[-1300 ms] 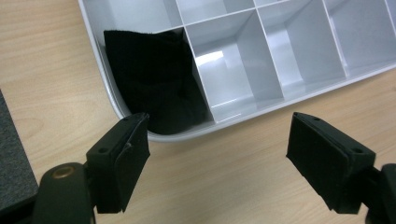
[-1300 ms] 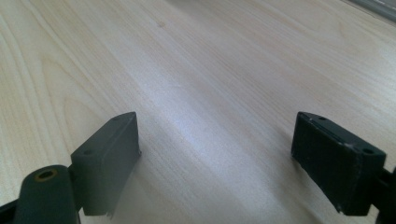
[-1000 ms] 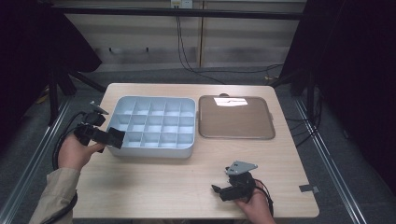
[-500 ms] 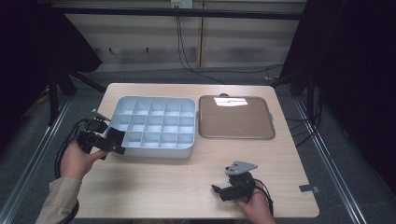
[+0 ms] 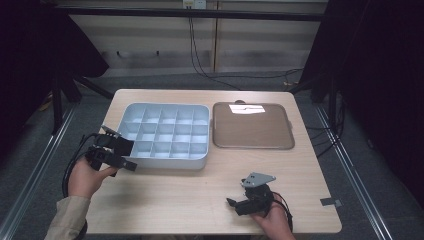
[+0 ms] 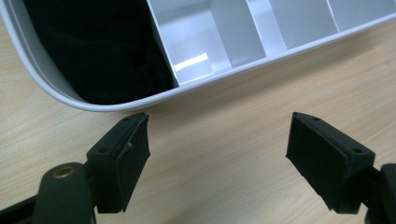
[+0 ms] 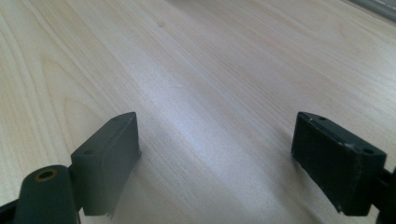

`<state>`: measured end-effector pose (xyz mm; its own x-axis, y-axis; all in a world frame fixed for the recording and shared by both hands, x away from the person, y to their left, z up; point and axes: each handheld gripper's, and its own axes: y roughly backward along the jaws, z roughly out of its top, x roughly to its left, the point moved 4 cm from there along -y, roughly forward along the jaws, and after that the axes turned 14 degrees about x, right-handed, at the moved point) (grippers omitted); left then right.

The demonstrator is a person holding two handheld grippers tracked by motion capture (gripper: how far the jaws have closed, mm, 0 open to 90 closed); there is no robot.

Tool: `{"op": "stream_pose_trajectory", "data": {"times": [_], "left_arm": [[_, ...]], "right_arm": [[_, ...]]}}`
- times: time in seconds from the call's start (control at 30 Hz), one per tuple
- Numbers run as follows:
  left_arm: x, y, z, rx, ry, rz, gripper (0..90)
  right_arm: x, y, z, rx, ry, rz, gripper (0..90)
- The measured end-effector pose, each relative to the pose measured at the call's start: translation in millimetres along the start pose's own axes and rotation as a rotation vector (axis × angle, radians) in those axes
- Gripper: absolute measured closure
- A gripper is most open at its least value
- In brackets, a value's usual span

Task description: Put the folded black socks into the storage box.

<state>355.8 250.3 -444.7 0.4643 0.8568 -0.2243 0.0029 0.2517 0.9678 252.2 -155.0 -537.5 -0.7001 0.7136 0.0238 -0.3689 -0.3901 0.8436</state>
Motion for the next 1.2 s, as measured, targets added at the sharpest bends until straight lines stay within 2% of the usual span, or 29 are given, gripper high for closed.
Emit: {"op": "stream_pose_trajectory", "data": {"times": [0.27, 0.33, 0.83, 0.93, 1.13, 1.2], "left_arm": [[-3.4, -5.6, -4.6, -0.015, -0.004, -0.013, 20.8], [-3.2, -7.3, -5.7, -0.009, -0.015, -0.016, 20.8], [-6.7, -24.0, -11.1, -0.015, -0.017, -0.038, 20.8], [-8.8, -26.9, -11.4, -0.018, -0.034, -0.048, 20.8], [-13.7, -33.8, -11.7, -0.030, -0.038, -0.064, 20.8], [-14.9, -36.9, -12.1, -0.028, -0.056, -0.067, 20.8]], "right_arm": [[0.0, 0.0, 0.0, 0.000, 0.001, 0.000, 14.8], [0.0, 0.0, 0.0, 0.000, 0.000, 0.000, 14.8], [0.0, -0.1, 0.0, -0.001, 0.001, 0.000, 14.8], [0.0, 0.0, 0.0, 0.000, 0.000, 0.000, 14.8], [0.0, -0.1, 0.0, -0.001, 0.000, 0.000, 14.8], [0.0, -0.1, 0.0, -0.001, 0.000, 0.000, 14.8]]}}
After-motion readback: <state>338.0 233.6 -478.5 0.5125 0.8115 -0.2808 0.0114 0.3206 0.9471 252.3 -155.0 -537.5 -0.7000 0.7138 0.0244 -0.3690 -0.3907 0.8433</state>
